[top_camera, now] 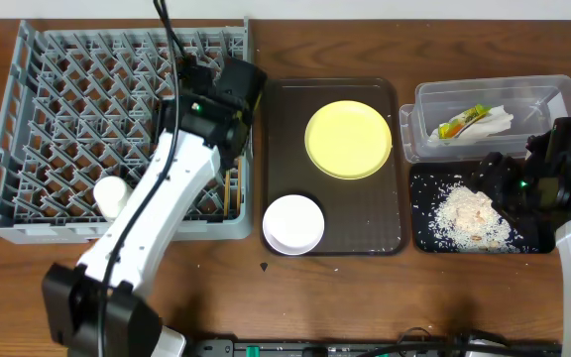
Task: Sort waste into correct bins and load items into the dishwasher
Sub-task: 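Place the blue bowl into the dish rack with the left gripper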
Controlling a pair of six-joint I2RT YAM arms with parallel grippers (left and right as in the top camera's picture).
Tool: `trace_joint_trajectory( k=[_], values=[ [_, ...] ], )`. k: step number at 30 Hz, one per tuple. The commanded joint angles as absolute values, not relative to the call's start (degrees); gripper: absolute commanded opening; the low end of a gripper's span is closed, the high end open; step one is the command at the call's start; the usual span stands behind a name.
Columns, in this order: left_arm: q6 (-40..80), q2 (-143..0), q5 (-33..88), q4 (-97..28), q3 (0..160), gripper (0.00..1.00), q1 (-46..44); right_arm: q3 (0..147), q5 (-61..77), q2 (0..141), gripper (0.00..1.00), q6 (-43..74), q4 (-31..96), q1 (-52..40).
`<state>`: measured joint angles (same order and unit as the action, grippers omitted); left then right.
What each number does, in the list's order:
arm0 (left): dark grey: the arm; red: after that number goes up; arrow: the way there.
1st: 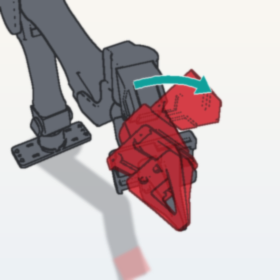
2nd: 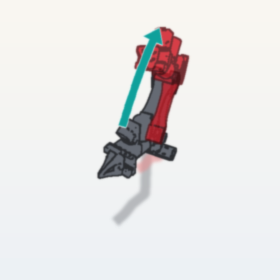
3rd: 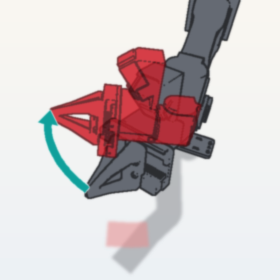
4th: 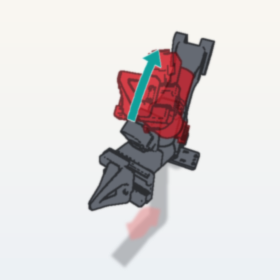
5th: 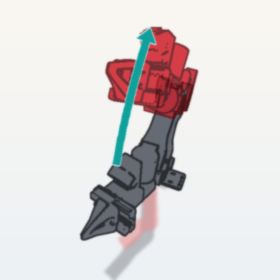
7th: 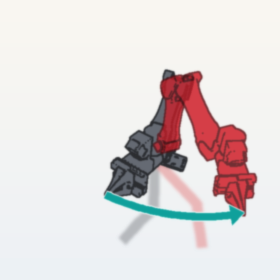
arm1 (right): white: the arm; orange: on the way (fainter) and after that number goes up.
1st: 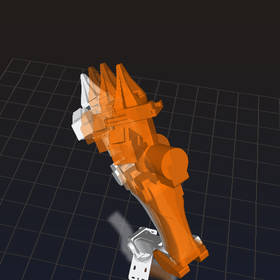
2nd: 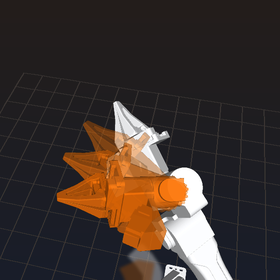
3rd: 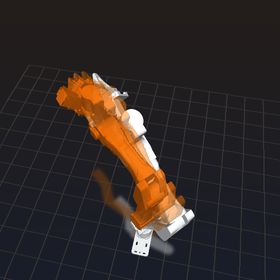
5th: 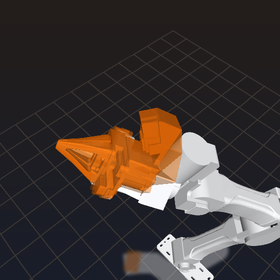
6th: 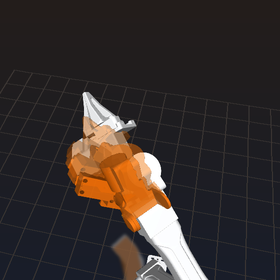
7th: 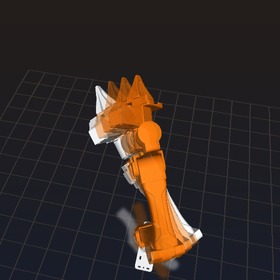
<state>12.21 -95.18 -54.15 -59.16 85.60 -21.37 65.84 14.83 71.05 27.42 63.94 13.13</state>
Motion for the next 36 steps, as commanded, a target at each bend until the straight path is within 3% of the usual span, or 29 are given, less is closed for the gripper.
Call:
trace_joint_trajectory(
  k=[1, 5, 11, 25, 29, 33, 36],
  values=[
    [12.97, -99.18, -66.74, -57.67, 84.93, 0.07, -19.0, 65.76, 15.29, 70.87, 0.76, 26.5, 63.92, 12.99],
    [12.97, -104.05, -67.88, -55.11, 84.9, 0.07, -17.78, 65.76, 15.29, 70.87, 0.76, 26.5, 63.94, 12.99],
    [12.97, -111.09, -80.05, -53.3, 84.9, 0.08, -17.76, 65.78, 15.29, 70.87, 0.76, 26.5, 63.92, 12.99],
    [14.11, -116.57, -66.92, -53.43, 84.93, 0.11, -21.71, 65.76, 15.29, 70.87, 0.77, 26.5, 63.64, 12.99],
    [14.09, -116.57, -65.95, -53.71, 84.93, 0.17, -24.75, 65.76, 15.29, 70.87, 0.77, 26.5, 63.66, 12.99],
    [14.06, -116.11, -63.4, -53.76, 84.93, 0.53, -27.53, 65.76, 15.29, 70.87, 0.77, 26.5, 63.66, 12.99],
    [14.04, -114.39, -55.86, -53.95, 85.03, 0.58, -29.56, 65.78, 15.29, 70.87, 0.77, 26.5, 63.68, 12.99]
  ],
)
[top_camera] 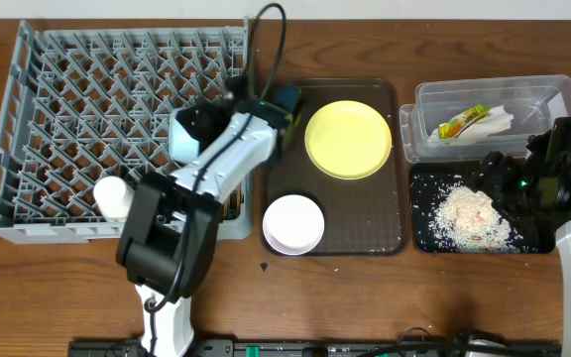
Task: Sort waste into correct bins and load items into the dishwasher
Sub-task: 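Place the blue bowl into the dish rack with the left gripper, then reach the left gripper to the white bowl and grasp its rim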
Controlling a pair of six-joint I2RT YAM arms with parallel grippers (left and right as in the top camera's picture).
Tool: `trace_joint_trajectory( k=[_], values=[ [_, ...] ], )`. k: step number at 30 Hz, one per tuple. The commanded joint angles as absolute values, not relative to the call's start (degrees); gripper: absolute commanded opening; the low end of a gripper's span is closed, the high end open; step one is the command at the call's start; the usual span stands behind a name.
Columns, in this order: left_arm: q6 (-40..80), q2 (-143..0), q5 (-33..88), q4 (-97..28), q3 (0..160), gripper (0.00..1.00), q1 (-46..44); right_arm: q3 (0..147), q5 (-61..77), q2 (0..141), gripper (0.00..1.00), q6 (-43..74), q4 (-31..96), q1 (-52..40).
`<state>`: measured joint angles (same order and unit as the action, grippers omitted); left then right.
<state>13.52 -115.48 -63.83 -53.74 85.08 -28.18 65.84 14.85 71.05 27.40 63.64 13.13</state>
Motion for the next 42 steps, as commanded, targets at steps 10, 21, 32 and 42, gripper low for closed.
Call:
trace_joint_trajectory(
  k=[10, 21, 32, 42],
  values=[
    [14.06, -99.04, -11.81, -53.91, 85.47, 0.61, -33.28, 65.78, 15.27, 70.87, 0.77, 26.48, 63.86, 12.99],
    [18.92, -97.91, 5.32, -56.86, 79.99, 0.08, -39.35, 65.76, 15.27, 70.87, 0.77, 26.5, 64.01, 12.99],
    [27.83, -106.19, 4.56, -39.18, 66.87, 0.08, -45.58, 65.76, 15.29, 70.87, 0.77, 26.5, 64.07, 12.99],
    [17.98, -104.51, 27.92, -28.12, 69.12, 0.14, -48.53, 65.76, 15.27, 70.87, 0.77, 26.5, 64.07, 12.99]
  ],
)
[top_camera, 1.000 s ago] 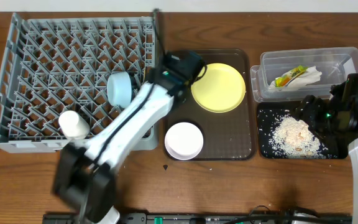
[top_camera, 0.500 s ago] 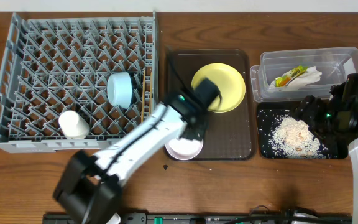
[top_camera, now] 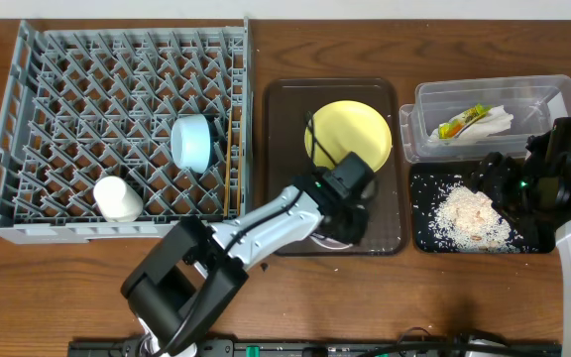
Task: Sort waste into correct bins and load items into the dishwasher
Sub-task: 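Reach the left gripper to the white bowl and grasp its rim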
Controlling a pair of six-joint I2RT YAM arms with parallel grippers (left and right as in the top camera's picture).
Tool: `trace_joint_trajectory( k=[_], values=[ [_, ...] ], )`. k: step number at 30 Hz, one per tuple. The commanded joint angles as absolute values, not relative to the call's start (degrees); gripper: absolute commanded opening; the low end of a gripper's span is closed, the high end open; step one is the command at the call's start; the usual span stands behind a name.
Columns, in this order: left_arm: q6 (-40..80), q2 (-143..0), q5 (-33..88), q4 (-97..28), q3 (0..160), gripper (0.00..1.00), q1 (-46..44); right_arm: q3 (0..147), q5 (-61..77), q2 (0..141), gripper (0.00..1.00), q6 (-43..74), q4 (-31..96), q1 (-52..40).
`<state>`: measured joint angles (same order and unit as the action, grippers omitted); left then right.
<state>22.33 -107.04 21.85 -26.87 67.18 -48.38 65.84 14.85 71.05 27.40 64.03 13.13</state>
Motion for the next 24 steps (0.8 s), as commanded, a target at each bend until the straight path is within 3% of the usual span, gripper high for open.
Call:
trace_joint_trajectory(
  k=[1, 2, 5, 10, 19, 24],
  values=[
    [18.04, -103.72, 26.15, -29.76, 69.69, 0.16, -48.21, 65.76, 15.27, 70.87, 0.77, 26.5, 64.05, 12.99],
    [18.04, -102.83, 24.16, -31.57, 70.24, 0.17, -47.72, 65.76, 15.27, 70.87, 0.77, 26.5, 64.05, 12.99],
    [18.13, -99.79, 18.0, -36.34, 70.98, 0.36, -45.76, 65.78, 15.27, 70.87, 0.77, 26.5, 64.01, 12.99],
    [18.59, -97.38, 10.85, -42.87, 70.76, 0.58, -42.13, 65.76, 15.27, 70.87, 0.77, 26.5, 63.92, 12.99],
    [18.41, -103.85, 11.53, -36.51, 65.69, 0.59, -40.84, 65.76, 15.29, 70.87, 0.77, 26.52, 63.64, 12.99],
    [18.44, -107.2, 11.94, -35.31, 65.69, 0.49, -40.84, 65.76, 15.29, 70.87, 0.77, 26.5, 63.92, 12.99]
  ],
)
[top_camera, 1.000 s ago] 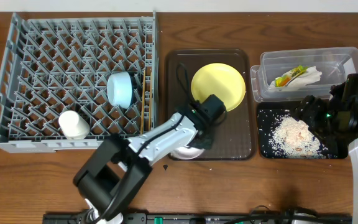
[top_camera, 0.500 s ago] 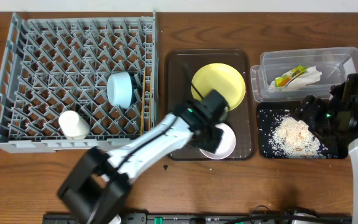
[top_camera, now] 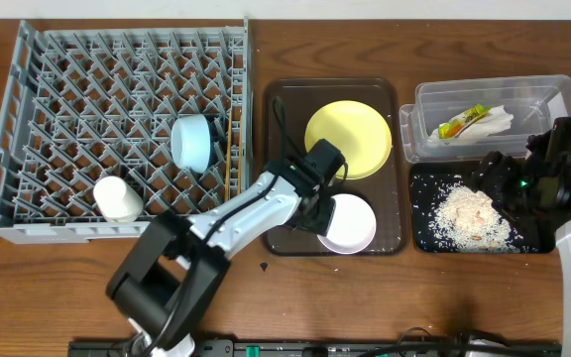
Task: Sort waste into correct bins and load items into the dishwasher
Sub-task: 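Reach the left gripper to the white bowl and grasp its rim, then carry the white bowl to the dish rack and release it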
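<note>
My left gripper [top_camera: 321, 201] reaches across the dark tray [top_camera: 285, 119] and sits at the left rim of the white bowl [top_camera: 351, 224], apparently shut on that rim. The bowl lies at the tray's front right. A yellow plate [top_camera: 350, 137] rests at the back of the tray. In the grey dish rack [top_camera: 28, 119] are a light blue cup [top_camera: 193, 140] on its side, a white cup [top_camera: 117, 198] and chopsticks [top_camera: 230, 174]. My right gripper [top_camera: 492, 175] hovers over the black tray [top_camera: 424, 238] holding rice [top_camera: 469, 213]; its jaws are not discernible.
A clear plastic bin [top_camera: 553, 94] at the back right holds a sachet and a napkin. The rack fills the left side of the table. A small dark crumb [top_camera: 265, 266] lies on the wood in front of the tray.
The left gripper has moved from over the tray's front right back toward the left. The white bowl now shows uncovered at the tray's front right. The right arm is unchanged.
At first the left gripper was over the rack's right side, with the white bowl at the tray's front left. Then it stood at the tray's left edge, the blue cup left in the rack. Later it covered the bowl; now the bowl sits farther right.
</note>
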Controlling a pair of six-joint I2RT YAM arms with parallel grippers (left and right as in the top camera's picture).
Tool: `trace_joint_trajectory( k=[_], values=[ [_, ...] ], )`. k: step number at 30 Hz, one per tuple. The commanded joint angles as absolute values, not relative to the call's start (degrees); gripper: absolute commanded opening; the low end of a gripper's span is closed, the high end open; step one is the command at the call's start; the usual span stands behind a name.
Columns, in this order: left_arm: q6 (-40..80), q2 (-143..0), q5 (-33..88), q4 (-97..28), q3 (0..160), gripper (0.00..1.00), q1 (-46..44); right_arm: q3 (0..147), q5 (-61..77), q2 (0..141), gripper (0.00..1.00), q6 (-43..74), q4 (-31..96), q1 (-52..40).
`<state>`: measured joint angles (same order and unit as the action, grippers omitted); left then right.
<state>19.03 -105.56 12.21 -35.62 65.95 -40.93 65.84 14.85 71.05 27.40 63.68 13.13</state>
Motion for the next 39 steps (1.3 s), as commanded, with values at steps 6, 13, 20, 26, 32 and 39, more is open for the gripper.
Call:
trace_joint_trajectory(
  k=[6, 13, 20, 26, 32, 39],
  values=[
    [18.48, -109.27, 15.64, -33.95, 65.71, 0.08, -40.84, 65.76, 15.29, 70.87, 0.77, 26.5, 64.01, 12.99],
    [18.41, -104.97, 14.59, -38.33, 69.08, 0.07, -39.77, 65.76, 15.29, 70.87, 0.77, 26.5, 64.03, 12.99],
    [17.52, -93.56, -9.3, -50.52, 76.36, 0.08, -34.81, 65.76, 15.29, 70.87, 0.77, 26.5, 64.07, 12.99],
    [15.44, -85.56, -43.29, -55.61, 76.95, 0.07, -30.57, 65.76, 15.29, 70.87, 0.77, 26.48, 64.05, 12.99],
    [9.5, -86.11, -72.79, -52.56, 76.95, 0.08, -24.77, 65.76, 15.27, 70.87, 0.77, 26.04, 64.07, 12.99],
    [4.29, -90.26, -76.53, -44.8, 76.95, 0.07, -13.06, 65.76, 15.25, 70.87, 0.77, 25.61, 64.07, 12.99]
  ],
)
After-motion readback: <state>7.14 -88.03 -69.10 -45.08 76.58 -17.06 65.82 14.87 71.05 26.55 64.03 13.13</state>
